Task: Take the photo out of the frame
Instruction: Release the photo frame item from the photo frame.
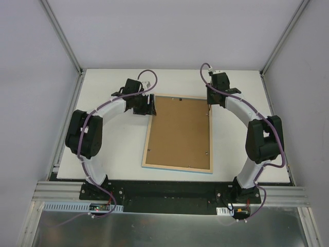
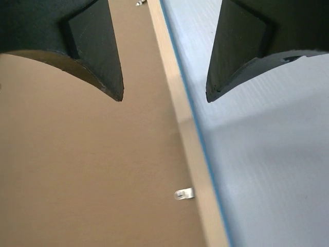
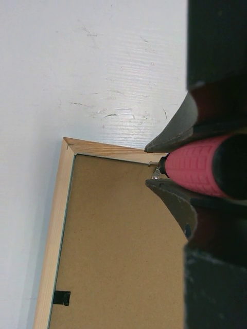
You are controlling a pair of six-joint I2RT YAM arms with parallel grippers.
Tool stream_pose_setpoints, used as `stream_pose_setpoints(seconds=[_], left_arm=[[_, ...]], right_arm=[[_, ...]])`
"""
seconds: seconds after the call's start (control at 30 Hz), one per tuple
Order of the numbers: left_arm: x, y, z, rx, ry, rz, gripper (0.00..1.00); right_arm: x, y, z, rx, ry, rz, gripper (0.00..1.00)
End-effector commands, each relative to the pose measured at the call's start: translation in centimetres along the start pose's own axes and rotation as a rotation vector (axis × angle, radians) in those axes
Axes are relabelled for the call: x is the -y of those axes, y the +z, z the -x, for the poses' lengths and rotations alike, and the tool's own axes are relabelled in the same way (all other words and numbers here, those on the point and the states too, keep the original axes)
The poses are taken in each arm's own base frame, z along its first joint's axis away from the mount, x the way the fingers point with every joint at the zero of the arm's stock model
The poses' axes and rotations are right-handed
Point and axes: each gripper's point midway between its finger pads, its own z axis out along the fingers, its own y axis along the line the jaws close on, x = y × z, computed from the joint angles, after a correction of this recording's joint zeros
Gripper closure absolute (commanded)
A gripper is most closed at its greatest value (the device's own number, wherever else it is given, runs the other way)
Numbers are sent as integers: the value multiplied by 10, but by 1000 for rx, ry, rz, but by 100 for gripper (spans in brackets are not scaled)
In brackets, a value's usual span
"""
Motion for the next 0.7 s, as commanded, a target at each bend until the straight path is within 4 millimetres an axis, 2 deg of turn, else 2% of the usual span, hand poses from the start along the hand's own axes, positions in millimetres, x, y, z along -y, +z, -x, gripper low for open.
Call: stream_pose_setpoints(seconds=[0.0,0.1,0.13,0.23,0.33,0.47,0.67], left_arm=[[67,-55,31,158,258,-269,36],[113,-69,3,154,512,-414,36],[128,-72,-12,151,608,-444,35],[154,-69,-57,137,899,-451,32],[155,-59,-94,65,1054,-442,31],[147,-53,-132,-49,1103,-483,31],[145,-53,-186,-176,1203,-535,31]], right_arm=[[4,-6,27,76,37,-8,99],[3,-5,26,71,42,-10,99],[3,-5,25,69,43,-10,99],[3,-4,24,64,50,-7,99],[1,-4,24,61,63,10,99],[4,-3,22,51,95,29,99],[2,1,17,28,125,55,99]])
